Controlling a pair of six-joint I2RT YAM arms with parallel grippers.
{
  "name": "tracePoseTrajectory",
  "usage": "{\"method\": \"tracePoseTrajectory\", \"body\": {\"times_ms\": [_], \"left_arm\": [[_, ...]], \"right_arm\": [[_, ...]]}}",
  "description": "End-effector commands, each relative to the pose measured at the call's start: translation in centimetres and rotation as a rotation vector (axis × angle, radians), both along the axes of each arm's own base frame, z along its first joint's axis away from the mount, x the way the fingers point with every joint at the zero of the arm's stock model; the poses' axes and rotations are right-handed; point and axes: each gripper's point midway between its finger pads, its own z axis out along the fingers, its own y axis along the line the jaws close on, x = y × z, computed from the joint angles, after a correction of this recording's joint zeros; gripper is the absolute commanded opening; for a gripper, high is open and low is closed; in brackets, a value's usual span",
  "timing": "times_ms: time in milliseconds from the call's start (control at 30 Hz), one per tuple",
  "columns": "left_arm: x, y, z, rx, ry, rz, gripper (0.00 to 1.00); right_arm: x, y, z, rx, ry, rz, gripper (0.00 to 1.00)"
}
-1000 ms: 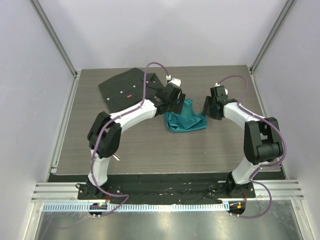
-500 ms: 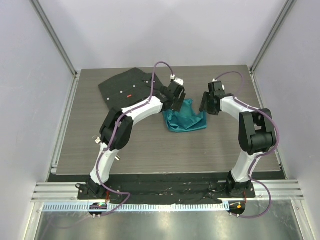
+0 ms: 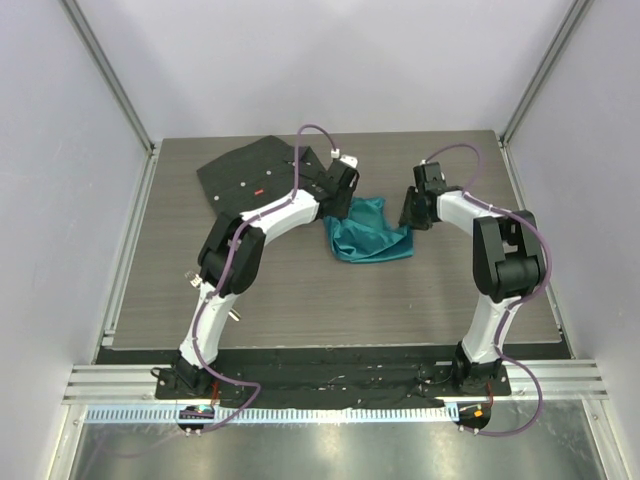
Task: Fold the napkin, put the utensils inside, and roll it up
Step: Flatten the napkin out
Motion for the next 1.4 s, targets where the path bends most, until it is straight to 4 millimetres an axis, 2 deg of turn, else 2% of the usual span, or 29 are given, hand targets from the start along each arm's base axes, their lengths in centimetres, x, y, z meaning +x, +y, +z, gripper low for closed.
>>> {"method": "tracePoseTrajectory", "body": {"times_ms": [0, 133, 200, 300, 333, 400, 433, 467, 500, 533, 567, 600, 667, 700, 733, 767, 800, 833, 867, 900, 933, 1000, 1033, 1067, 1100, 1133, 1167, 1267, 1367], "left_arm": [[1.0, -1.4, 1.8, -0.102, -0.035, -0.012, 0.28], [1.1, -1.4, 2.3, -0.125, -0.033, -0.011, 0.00], [1.3, -1.5, 3.4, -0.154, -0.041, -0.005, 0.00], [2.2, -2.0, 6.7, -0.217, -0.098, -0.007, 0.00], [2.7, -2.2, 8.0, -0.238, -0.125, -0.004, 0.00], [4.3, -2.9, 12.8, -0.301, -0.208, -0.005, 0.00], [4.6, -3.3, 14.5, -0.327, -0.238, -0.011, 0.00], [5.4, -3.8, 18.2, -0.377, -0.306, -0.021, 0.00], [5.5, -4.0, 20.3, -0.407, -0.343, -0.032, 0.00], [5.3, -4.5, 22.1, -0.440, -0.368, -0.057, 0.00], [5.5, -4.7, 24.4, -0.486, -0.421, -0.067, 0.00], [4.7, -4.5, 27.4, -0.531, -0.467, -0.081, 0.00], [3.4, -4.3, 29.6, -0.604, -0.508, -0.106, 0.00], [2.9, -4.2, 27.4, -0.618, -0.498, -0.108, 0.00], [1.2, -3.3, 29.3, -0.677, -0.510, -0.099, 0.00], [0.3, -2.9, 28.5, -0.694, -0.492, -0.087, 0.00], [-1.2, -2.2, 22.1, -0.656, -0.387, -0.056, 0.00], [-3.0, -1.2, 22.3, -0.678, -0.376, -0.042, 0.00], [-4.3, -0.7, 19.4, -0.690, -0.312, 0.003, 0.05], [-6.0, -0.5, 17.4, -0.688, -0.276, 0.005, 0.17], [-9.0, 0.2, 13.1, -0.647, -0.200, 0.008, 0.47], [-11.8, 1.0, 10.2, -0.621, -0.142, 0.048, 0.71], [-14.5, 1.7, 6.9, -0.566, -0.070, 0.053, 0.74], [-15.4, 2.3, 7.9, -0.583, -0.079, 0.070, 0.77], [-16.3, 2.8, 7.4, -0.565, -0.070, 0.080, 0.80], [-17.5, 3.3, 7.1, -0.529, -0.055, 0.083, 0.81], [-17.7, 3.7, 8.3, -0.533, -0.071, 0.088, 0.82], [-17.0, 4.1, 9.8, -0.480, -0.102, 0.100, 0.82], [-14.4, 5.4, 11.5, -0.336, -0.197, 0.157, 0.84]], "right_arm": [[1.3, 0.4, 0.6, 0.014, -0.023, 0.021, 0.30], [1.7, 0.6, 1.0, 0.049, -0.025, 0.046, 0.04], [2.1, 0.0, 1.4, 0.063, -0.035, 0.035, 0.01], [3.7, -1.4, 3.8, 0.082, -0.086, 0.010, 0.01], [5.1, -1.8, 5.9, 0.083, -0.136, 0.007, 0.01], [6.2, -3.8, 8.8, 0.065, -0.179, -0.023, 0.01], [7.6, -4.3, 12.0, 0.059, -0.249, -0.030, 0.01], [7.8, -4.7, 13.9, 0.050, -0.278, -0.039, 0.01], [8.1, -5.2, 15.9, 0.037, -0.312, -0.050, 0.01], [8.8, -5.9, 19.0, 0.017, -0.378, -0.068, 0.01], [8.6, -5.9, 20.4, 0.017, -0.395, -0.066, 0.01], [8.1, -6.5, 23.3, -0.005, -0.456, -0.094, 0.01], [6.9, -7.1, 25.9, -0.019, -0.509, -0.119, 0.01], [5.6, -7.2, 28.3, -0.016, -0.561, -0.127, 0.01], [4.6, -7.5, 28.0, -0.025, -0.558, -0.142, 0.01], [3.7, -7.6, 28.0, -0.024, -0.562, -0.147, 0.01], [1.8, -7.6, 29.8, -0.017, -0.611, -0.151, 0.01], [0.7, -7.6, 27.0, -0.020, -0.566, -0.153, 0.01], [-0.2, -7.7, 26.0, -0.018, -0.555, -0.161, 0.01], [-1.3, -7.9, 25.2, -0.023, -0.548, -0.172, 0.01], [-3.2, -8.3, 22.6, -0.035, -0.511, -0.186, 0.01], [-5.1, -9.3, 20.2, -0.078, -0.476, -0.234, 0.01], [-6.6, -9.6, 17.9, -0.095, -0.436, -0.244, 0.01], [-7.3, -10.0, 16.9, -0.110, -0.418, -0.257, 0.01], [-8.2, -10.1, 15.0, -0.121, -0.379, -0.260, 0.01], [-8.6, -10.3, 14.7, -0.128, -0.373, -0.264, 0.01], [-8.9, -10.6, 14.4, -0.144, -0.368, -0.274, 0.01], [-9.0, -10.6, 14.1, -0.148, -0.357, -0.269, 0.01], [-8.5, -10.1, 14.2, -0.126, -0.354, -0.250, 0.01]]}}
